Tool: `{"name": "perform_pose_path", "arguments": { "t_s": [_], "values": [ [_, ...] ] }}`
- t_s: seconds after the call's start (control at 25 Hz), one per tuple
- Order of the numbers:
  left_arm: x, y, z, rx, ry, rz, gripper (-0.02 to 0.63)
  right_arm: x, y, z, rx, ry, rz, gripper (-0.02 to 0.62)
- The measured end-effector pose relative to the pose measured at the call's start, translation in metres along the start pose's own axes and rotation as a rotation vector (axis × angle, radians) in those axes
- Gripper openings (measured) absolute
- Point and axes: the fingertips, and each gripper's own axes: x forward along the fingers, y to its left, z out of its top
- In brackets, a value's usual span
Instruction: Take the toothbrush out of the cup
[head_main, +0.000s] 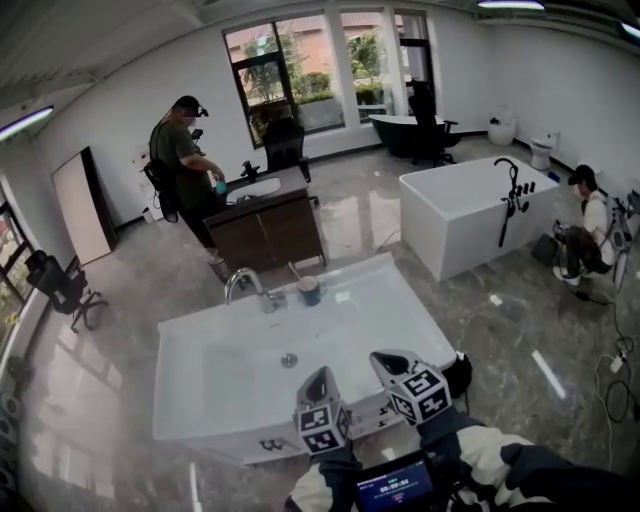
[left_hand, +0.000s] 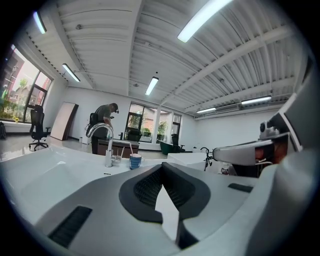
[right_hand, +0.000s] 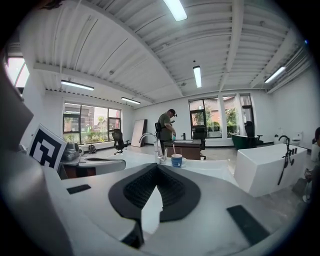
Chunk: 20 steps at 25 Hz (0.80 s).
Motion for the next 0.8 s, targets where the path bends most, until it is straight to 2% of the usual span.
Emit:
{"name": "perform_pose_path", "arguments": {
  "t_s": [0.24,0.4,0.8],
  "values": [
    [0.032,0.027,0.007,-0.008,0.006,0.032,0.005,0.045,-0.011,0.009,0.003,0.003,0.036,0.005],
    [0.062,0.049,0.006,-0.013,0.045,0.075,0.005,0.085,-0.024,0.018,0.008,0.01,0.083,0.004],
    [0.149,0.073,0.026,0.011,0.061,0.14,0.005,0.164,-0.084,0.036,0.003,0.023,0.156,0.004]
  ]
}}
